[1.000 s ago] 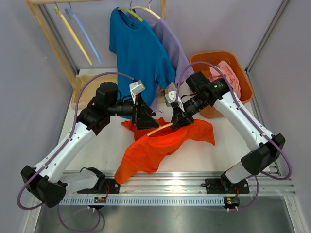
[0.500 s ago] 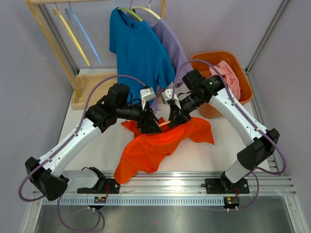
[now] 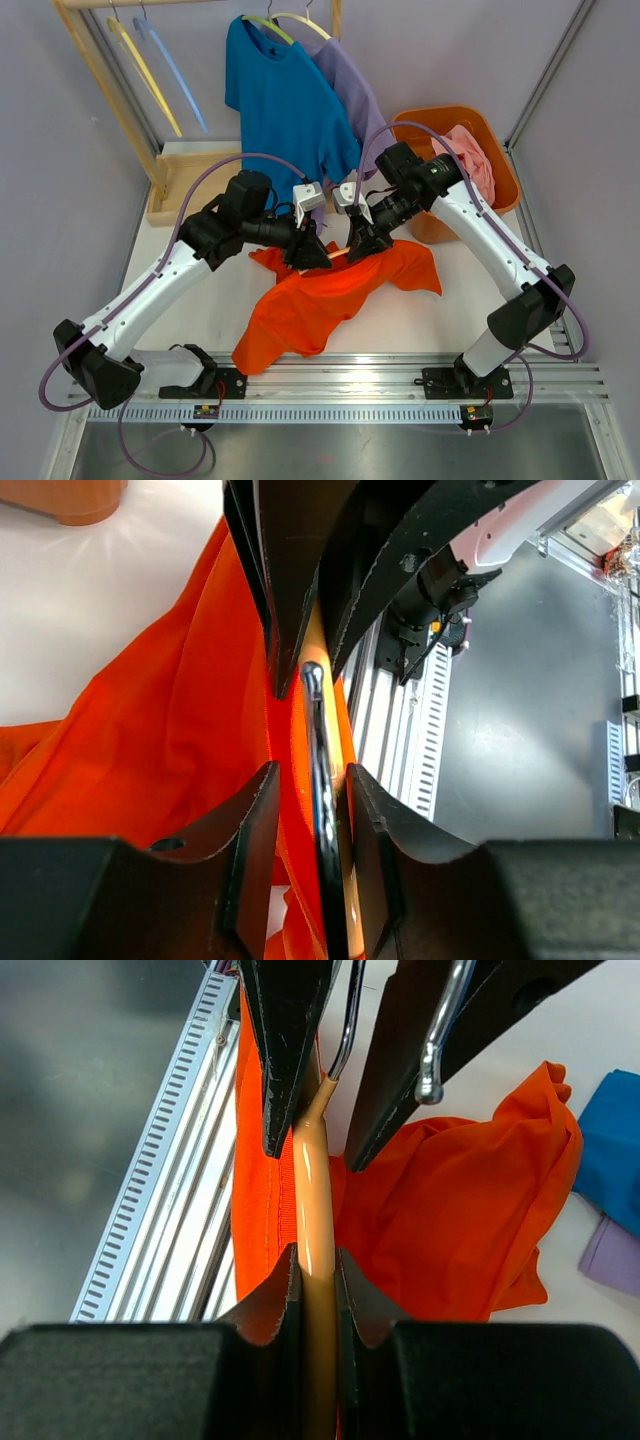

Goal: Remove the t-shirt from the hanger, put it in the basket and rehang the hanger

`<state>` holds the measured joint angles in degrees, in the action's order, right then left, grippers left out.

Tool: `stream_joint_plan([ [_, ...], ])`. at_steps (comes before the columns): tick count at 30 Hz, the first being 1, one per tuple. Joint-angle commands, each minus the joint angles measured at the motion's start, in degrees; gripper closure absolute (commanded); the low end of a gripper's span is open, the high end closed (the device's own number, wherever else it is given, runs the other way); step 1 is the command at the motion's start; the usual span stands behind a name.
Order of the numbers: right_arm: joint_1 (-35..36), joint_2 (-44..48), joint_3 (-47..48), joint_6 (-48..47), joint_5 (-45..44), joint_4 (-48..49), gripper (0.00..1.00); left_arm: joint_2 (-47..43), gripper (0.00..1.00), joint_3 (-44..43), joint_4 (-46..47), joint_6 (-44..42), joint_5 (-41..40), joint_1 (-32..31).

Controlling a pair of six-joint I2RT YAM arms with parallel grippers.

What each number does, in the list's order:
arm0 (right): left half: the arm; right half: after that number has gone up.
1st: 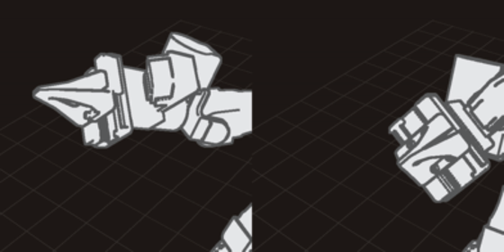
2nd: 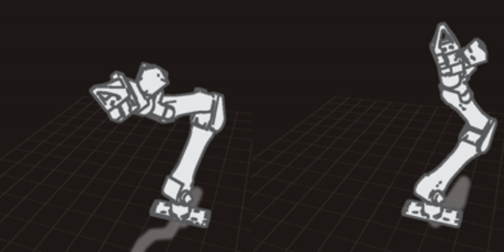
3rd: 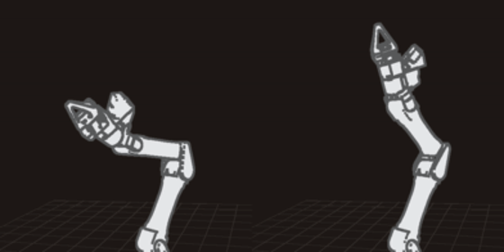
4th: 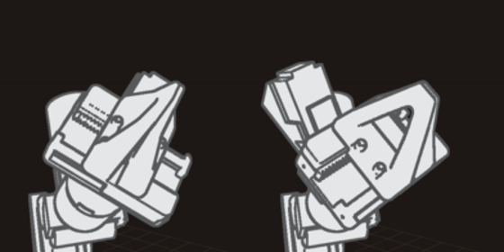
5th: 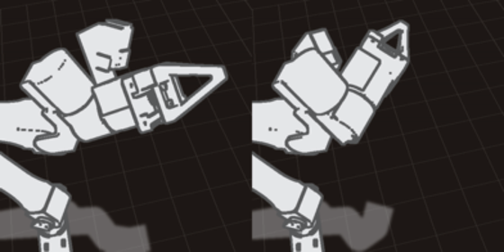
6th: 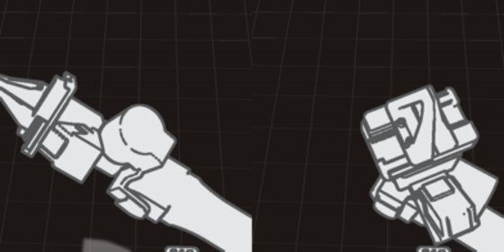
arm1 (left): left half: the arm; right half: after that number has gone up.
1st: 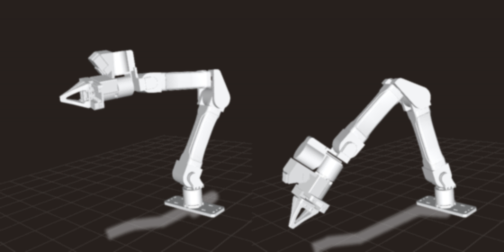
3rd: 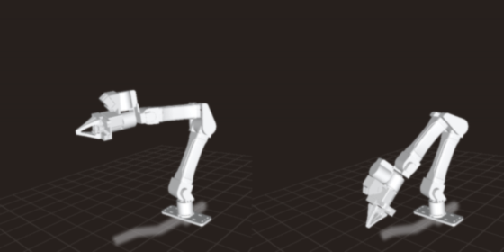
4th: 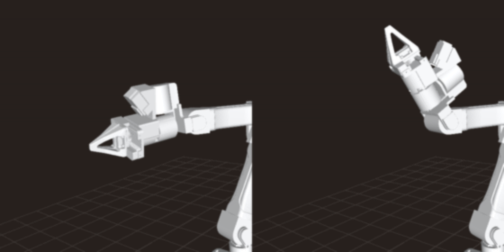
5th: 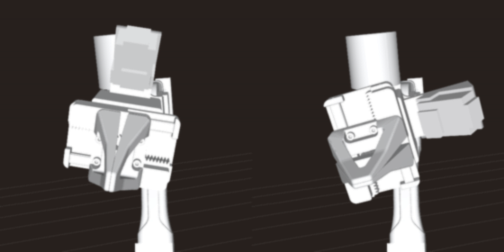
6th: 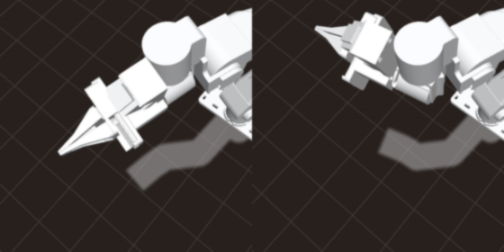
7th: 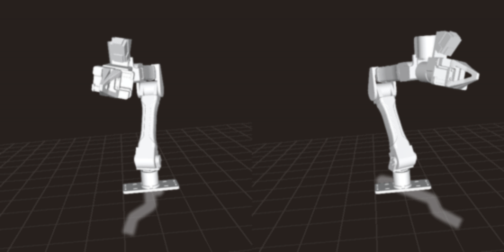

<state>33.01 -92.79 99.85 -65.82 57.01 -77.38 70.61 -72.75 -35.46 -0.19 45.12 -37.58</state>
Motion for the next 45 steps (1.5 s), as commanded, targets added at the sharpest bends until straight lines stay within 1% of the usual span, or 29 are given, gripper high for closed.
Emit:
stream_joint_plan([
  [1, 0.6, 0.4, 2.1, -0.5, 3.9, -8.7, 1.00, -0.5, 0.66, -1.3, 2.4, -0.6, 0.4, -0.2],
  [4, 0.6, 0.2, 2.1, -0.3, 4.3, -8.8, 1.00, -0.6, 0.67, -0.8, 2.4, -0.3, 0.9, -0.4],
  [7, 0.6, 0.1, 2.1, 0.1, 4.9, -8.7, 1.00, -1.3, 0.77, -0.5, 2.9, -0.1, 1.0, -0.6],
  [10, 0.6, 0.1, 2.0, 0.4, 5.2, -8.7, 1.00, -1.7, 0.78, 0.2, 3.7, -0.1, 1.0, -0.6],
  [12, 0.6, 0.1, 1.9, 0.4, 5.3, -8.7, 1.00, -1.8, 0.73, 0.3, 3.6, -0.1, 1.0, -0.6],
  [13, 0.6, 0.1, 2.0, 0.6, 5.3, -8.6, 1.00, -1.7, 0.69, 0.4, 3.5, -0.1, 1.0, -0.6],
  [14, 0.6, 0.2, 2.1, 0.7, 5.3, -8.6, 1.00, -1.8, 0.62, 0.5, 3.3, -0.1, 0.9, -0.6],
  [16, 0.6, 0.2, 2.1, 0.8, 5.4, -8.6, 1.00, -1.8, 0.60, 0.6, 3.1, -0.1, 0.9, -0.6],
  [19, 0.6, 0.3, 2.0, 0.9, 5.5, -8.5, 1.00, -2.1, 0.60, 0.6, 2.9, -0.1, 0.7, -0.7],
  [23, 0.6, 0.3, 1.9, 1.0, 5.5, -8.6, 1.00, -2.1, 0.69, 0.6, 2.6, -0.1, 0.8, -0.7],
  [26, 0.6, 0.3, 1.8, 1.2, 5.6, -8.3, 1.00, -2.5, 0.87, 0.7, 2.8, -0.1, 1.2, -0.7],
  [27, 0.6, 0.3, 1.7, 1.5, 5.6, -8.4, 1.00, -2.7, 0.97, 0.8, 2.8, -0.1, 1.2, -0.7],
  [28, 0.6, 0.3, 1.7, 1.6, 5.6, -8.2, 1.00, -2.8, 1.00, 0.9, 2.7, -0.1, 1.2, -0.7],
  [31, 0.6, 0.4, 1.3, 3.1, 5.2, -6.9, 0.96, -3.5, 1.00, 1.0, 2.6, -0.1, 1.3, -0.7],
  [34, 0.6, 0.8, 0.6, 5.0, 4.8, -5.3, 0.86, -4.0, 1.00, 1.3, 2.4, -0.1, 0.6, -0.7],
  [35, 0.6, 0.9, 0.3, 6.1, 4.3, -4.7, 0.80, -4.3, 1.00, 1.6, 2.2, -0.1, 0.3, -0.7],
  [38, 0.6, 1.2, 0.0, 8.0, 3.7, -2.7, 0.70, -5.0, 1.00, 2.3, 2.2, 1.7, -0.5, -0.6],
  [39, 0.6, 1.3, 0.0, 10.0, 3.5, -2.2, 0.62, -5.0, 1.00, 2.4, 2.2, 2.1, -0.6, -0.6],
  [42, 0.6, 1.1, 1.3, 14.0, 2.2, 0.1, 0.50, -5.7, 1.00, 3.7, 2.2, 2.9, -1.6, -0.6],
  [43, 0.6, 1.0, 2.4, 14.8, 1.5, 0.4, 0.45, -5.8, 1.00, 4.4, 2.1, 3.3, -1.9, -0.6],
  [45, 0.4, 0.9, 3.7, 16.9, 1.0, 1.7, 0.42, -6.2, 1.00, 5.0, 2.0, 3.7, -2.4, -0.6],
])
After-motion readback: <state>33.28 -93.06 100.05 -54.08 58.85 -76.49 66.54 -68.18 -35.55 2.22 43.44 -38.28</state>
